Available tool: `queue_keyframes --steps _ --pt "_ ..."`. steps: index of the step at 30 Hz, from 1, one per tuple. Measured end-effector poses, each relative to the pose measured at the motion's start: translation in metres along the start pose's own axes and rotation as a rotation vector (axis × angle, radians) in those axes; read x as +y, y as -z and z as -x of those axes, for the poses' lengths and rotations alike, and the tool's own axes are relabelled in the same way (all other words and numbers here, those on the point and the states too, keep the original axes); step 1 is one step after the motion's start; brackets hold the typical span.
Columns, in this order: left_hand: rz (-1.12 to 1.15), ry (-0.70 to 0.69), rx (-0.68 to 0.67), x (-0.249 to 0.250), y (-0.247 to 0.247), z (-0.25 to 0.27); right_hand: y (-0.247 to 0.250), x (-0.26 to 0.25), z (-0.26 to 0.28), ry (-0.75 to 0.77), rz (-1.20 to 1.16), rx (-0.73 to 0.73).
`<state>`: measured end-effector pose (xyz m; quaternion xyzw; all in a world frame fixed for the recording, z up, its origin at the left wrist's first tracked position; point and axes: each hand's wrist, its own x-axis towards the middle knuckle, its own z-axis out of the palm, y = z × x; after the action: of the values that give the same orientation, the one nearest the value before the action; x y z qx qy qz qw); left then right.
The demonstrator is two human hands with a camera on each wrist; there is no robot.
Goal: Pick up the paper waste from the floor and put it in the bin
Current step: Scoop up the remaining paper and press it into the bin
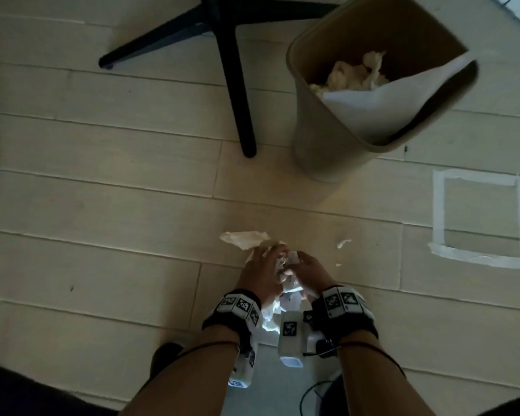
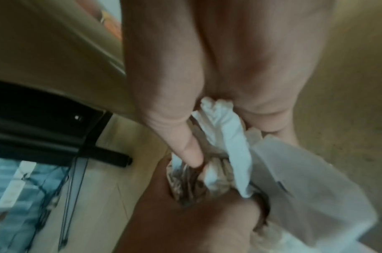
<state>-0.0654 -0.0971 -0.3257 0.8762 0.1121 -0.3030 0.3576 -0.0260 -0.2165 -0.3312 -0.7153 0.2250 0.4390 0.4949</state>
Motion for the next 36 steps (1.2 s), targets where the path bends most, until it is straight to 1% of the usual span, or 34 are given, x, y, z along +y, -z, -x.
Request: queue_keyframes --steps 2,5,8,11,13,15,17,18,20,21,23,24,25,27,29,30,32,34,36 --pt "0.043 -0.045 -0.007 0.013 0.011 -0.005 0.011 -0.008 0.008 -0.021 -0.166 0.042" --pt "0.117 -0.149 0.047 0.040 0.030 -0.006 0.040 -0.034 0.031 0.058 -0.315 0.023" --pt "0.170 -0.294 0.085 0.076 0.051 -0.003 0.076 -0.061 0.060 0.166 -0.344 0.014" --pt "0.220 -0.495 0.158 0.113 0.075 0.005 0.109 -0.089 0.100 0.245 -0.377 -0.006" --pt "0.259 -0.616 0.220 0.139 0.097 0.017 0.125 -0.113 0.136 0.355 -0.351 -0.032" --pt "0.276 -0.732 0.268 0.169 0.127 0.029 0.137 -0.141 0.171 0.479 -0.315 -0.023" --pt "0.251 -0.858 0.321 0.198 0.157 0.035 0.144 -0.171 0.200 0.624 -0.312 0.022" --pt "0.229 -0.913 0.356 0.212 0.171 0.034 0.146 -0.187 0.210 0.698 -0.311 0.068" --pt "0.190 -0.997 0.457 0.240 0.195 0.025 0.149 -0.217 0.222 0.808 -0.272 0.214" --pt "0.167 -1.016 0.526 0.253 0.205 0.017 0.151 -0.233 0.223 0.843 -0.245 0.287" --pt "0.128 -1.022 0.635 0.275 0.219 -0.001 0.155 -0.260 0.214 0.864 -0.220 0.393" --pt "0.117 -1.023 0.650 0.281 0.221 -0.011 0.158 -0.271 0.204 0.860 -0.223 0.425" --pt "0.115 -1.016 0.645 0.285 0.222 -0.022 0.161 -0.280 0.192 0.849 -0.231 0.449" --pt "0.085 -0.952 0.601 0.283 0.220 -0.045 0.166 -0.289 0.161 0.808 -0.218 0.483" --pt "-0.074 -0.826 0.514 0.272 0.215 -0.069 0.170 -0.290 0.128 0.734 -0.122 0.480" --pt "-0.212 -0.744 0.446 0.265 0.213 -0.079 0.172 -0.288 0.114 0.689 -0.032 0.471" --pt "-0.453 -0.592 0.291 0.252 0.209 -0.094 0.176 -0.284 0.090 0.594 0.236 0.461" --pt "-0.515 -0.486 0.135 0.244 0.209 -0.105 0.178 -0.281 0.074 0.511 0.484 0.466" --pt "-0.585 -0.449 0.030 0.242 0.207 -0.112 0.178 -0.280 0.061 0.471 0.644 0.433"
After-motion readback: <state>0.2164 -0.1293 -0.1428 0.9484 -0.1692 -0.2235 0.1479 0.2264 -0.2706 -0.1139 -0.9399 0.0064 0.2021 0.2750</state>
